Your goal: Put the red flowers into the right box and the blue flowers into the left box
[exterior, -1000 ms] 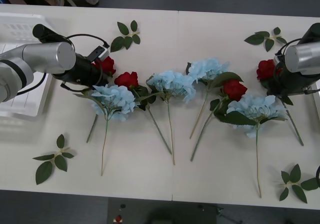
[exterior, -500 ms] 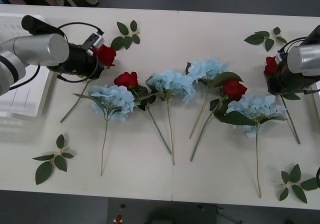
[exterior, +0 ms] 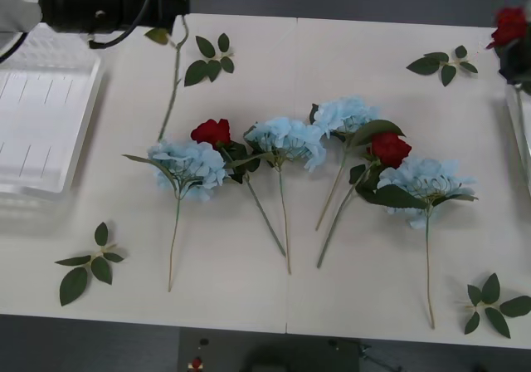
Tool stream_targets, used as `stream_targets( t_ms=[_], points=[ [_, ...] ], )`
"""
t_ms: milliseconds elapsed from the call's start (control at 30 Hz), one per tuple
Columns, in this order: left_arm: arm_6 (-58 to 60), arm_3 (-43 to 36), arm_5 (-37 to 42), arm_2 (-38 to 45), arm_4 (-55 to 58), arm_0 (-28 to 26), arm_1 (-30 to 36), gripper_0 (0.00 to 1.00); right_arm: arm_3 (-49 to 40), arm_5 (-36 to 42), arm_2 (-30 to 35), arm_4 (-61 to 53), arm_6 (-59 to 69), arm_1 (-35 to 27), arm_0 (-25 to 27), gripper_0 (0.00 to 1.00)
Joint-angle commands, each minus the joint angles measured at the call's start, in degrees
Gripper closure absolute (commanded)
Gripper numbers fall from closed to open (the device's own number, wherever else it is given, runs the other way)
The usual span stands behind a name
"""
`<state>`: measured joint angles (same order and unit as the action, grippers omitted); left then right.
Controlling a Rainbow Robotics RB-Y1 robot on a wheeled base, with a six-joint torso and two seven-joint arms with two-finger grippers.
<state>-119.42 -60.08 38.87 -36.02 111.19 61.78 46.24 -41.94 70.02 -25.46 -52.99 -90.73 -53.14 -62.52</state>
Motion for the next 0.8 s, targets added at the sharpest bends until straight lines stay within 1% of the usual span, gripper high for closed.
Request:
stream_targets(
  t_ms=[33, 133, 233, 300, 333, 367, 467, 567, 667, 700, 733, 767, 800],
  points=[
    [2.70, -0.57, -12.15, -0.28, 1.14, 6.60, -10.38, 1.00, -0.86, -2.44, -0.73, 8.17, -10.52, -6.72, -1.20, 1.00],
    [2.62, -0.48, -15.58, 0.69, 0.35, 8.18, -14.52, 1.00, -0.78, -5.95, -0.73, 11.24, -12.54, -8.04, 0.91, 1.00],
    [2.70, -0.66, -15.67, 3.23, -0.09, 9.06, -18.29, 1.00, -0.78, -12.72, -1.08, 14.32, -12.54, -8.83, 5.22, 1.00],
    [2.70, -1.18, -15.67, 4.82, -0.36, 9.24, -20.49, 1.00, -0.78, -18.96, -2.58, 14.85, -12.10, -9.44, 9.00, 1.00],
    [2.70, -1.45, -15.49, 5.34, -0.44, 9.24, -20.93, 1.00, -0.78, -20.89, -3.19, 14.85, -11.93, -9.62, 9.88, 1.00],
    [2.70, -2.24, -14.70, 6.31, -0.71, 9.24, -21.63, 1.00, -0.51, -25.11, -4.60, 15.20, -10.79, -9.71, 11.99, 1.00],
    [2.79, -3.64, -11.19, 7.72, -1.15, 9.15, -22.51, 1.00, 0.54, -31.09, -5.56, 17.48, -7.01, -9.00, 15.59, 1.00],
    [2.88, -5.05, -8.37, 8.68, -2.03, 9.15, -22.95, 1.00, 1.95, -33.20, -5.56, 20.82, -3.58, -7.42, 16.91, 1.00],
    [3.05, -7.42, -7.41, 8.77, -3.78, 8.62, -23.74, 1.00, 4.15, -34.16, -5.56, 22.93, -1.38, -6.37, 16.91, 1.00],
    [3.14, -8.30, -7.41, 8.77, -4.84, 8.01, -24.27, 1.00, 4.32, -34.60, -5.56, 22.67, -1.47, -6.28, 16.91, 0.98],
    [3.23, -9.27, -7.41, 8.77, -5.89, 7.31, -24.71, 1.00, 4.41, -34.87, -5.56, 22.40, -1.47, -6.28, 16.91, 0.82],
    [3.32, -10.59, -7.41, 8.86, -7.12, 6.25, -25.06, 1.00, 4.59, -35.22, -5.56, 21.88, -1.73, -6.28, 17.00, 0.53],
    [3.41, -11.20, -7.41, 8.77, -7.74, 5.81, -25.15, 1.00, 4.59, -35.40, -5.56, 21.52, -1.91, -6.28, 17.00, 0.42]
  ],
)
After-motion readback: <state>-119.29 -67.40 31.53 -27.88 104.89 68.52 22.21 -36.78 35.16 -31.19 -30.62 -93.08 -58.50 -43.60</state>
